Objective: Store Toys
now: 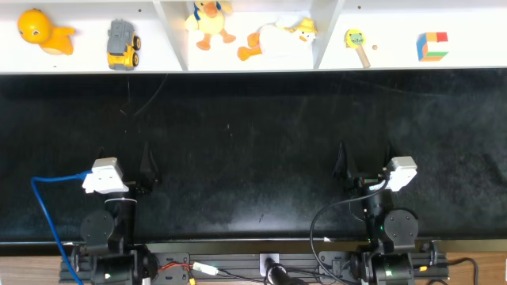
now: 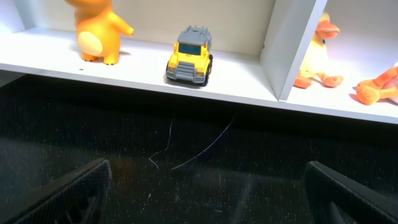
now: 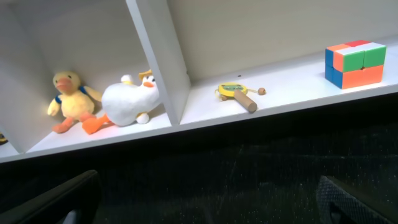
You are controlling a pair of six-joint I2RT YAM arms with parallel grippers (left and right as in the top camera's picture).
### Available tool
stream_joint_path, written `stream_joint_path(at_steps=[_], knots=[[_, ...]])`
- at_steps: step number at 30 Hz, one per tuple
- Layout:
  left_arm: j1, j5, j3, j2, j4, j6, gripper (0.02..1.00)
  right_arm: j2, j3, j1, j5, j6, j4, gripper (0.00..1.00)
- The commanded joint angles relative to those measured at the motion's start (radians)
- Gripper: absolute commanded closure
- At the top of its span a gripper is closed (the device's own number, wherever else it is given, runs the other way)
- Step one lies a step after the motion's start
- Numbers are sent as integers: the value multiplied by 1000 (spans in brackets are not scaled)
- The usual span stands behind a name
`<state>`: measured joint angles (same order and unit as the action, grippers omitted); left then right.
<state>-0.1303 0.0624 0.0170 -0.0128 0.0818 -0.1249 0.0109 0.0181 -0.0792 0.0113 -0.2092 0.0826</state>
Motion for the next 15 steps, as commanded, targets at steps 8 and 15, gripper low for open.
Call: stream_joint_path(at_steps=[8, 15], knots=[[6, -13, -9, 10, -3, -11, 20, -7, -13, -6, -3, -4, -5, 7], [6, -13, -9, 10, -3, -11, 20, -7, -13, -6, -3, -5, -5, 5]])
